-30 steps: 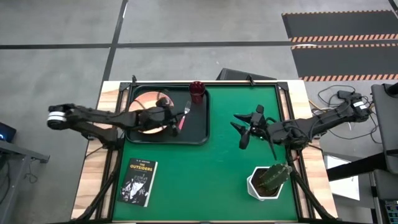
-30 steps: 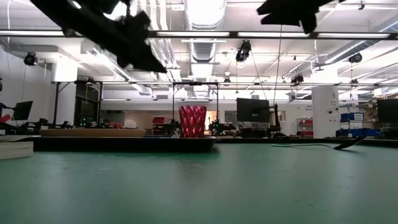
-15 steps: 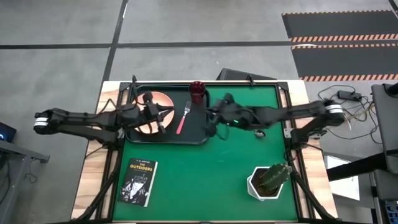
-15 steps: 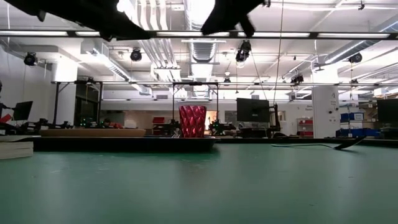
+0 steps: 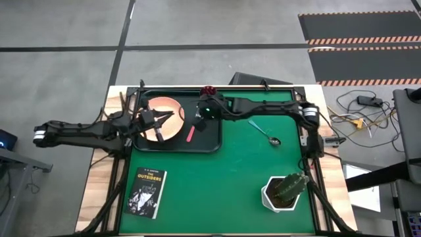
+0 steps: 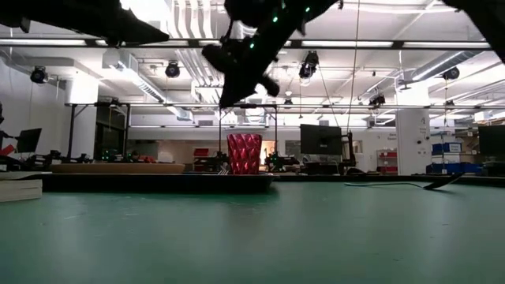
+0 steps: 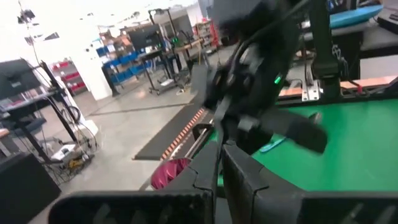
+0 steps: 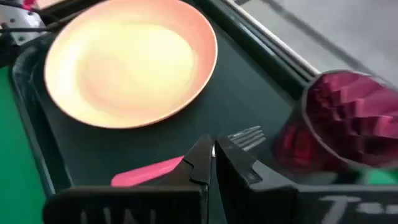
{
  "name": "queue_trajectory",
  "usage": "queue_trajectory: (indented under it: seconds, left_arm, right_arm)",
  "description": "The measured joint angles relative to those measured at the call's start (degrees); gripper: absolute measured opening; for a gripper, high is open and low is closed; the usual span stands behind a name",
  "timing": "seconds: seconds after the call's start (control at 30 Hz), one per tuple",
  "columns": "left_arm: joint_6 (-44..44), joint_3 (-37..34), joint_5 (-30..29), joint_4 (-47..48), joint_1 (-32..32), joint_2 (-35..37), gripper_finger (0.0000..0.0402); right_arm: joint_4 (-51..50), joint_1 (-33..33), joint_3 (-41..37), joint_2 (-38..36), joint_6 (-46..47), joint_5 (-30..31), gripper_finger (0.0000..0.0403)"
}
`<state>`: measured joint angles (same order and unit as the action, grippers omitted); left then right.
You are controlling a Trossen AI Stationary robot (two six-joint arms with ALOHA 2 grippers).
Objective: Pick and place plate/cup/fork/spoon on tray
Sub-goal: Put the pink fork on the right of the black serving tray
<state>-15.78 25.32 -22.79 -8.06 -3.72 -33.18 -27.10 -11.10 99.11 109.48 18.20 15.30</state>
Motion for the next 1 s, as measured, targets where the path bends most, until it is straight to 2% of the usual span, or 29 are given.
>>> queue_trajectory:
  seconds: [0.2,0.53,0.77,1.0]
  left_arm:
    - [-1.13,-2.12,-0.01,0.06,-0.03,5.36,0.0004]
    - [-1.11,-2.34,0.00,1.34,0.00,7.35,0.0004]
    - [-1.09,-2.34,0.00,1.40,0.02,7.12,0.0004]
    - [-1.11,-2.34,0.00,1.21,0.02,7.08,0.0004]
  right_arm:
    - [-0.23,-2.45,5.11,7.16,0.00,-5.09,0.0009]
    - [-9.25,-2.63,13.48,17.79,-0.17,-4.74,0.0009]
    - [-11.42,-2.55,17.15,22.70,-0.74,0.45,0.0009]
    - [-14.25,-2.45,17.46,23.59,-0.17,4.26,0.0009]
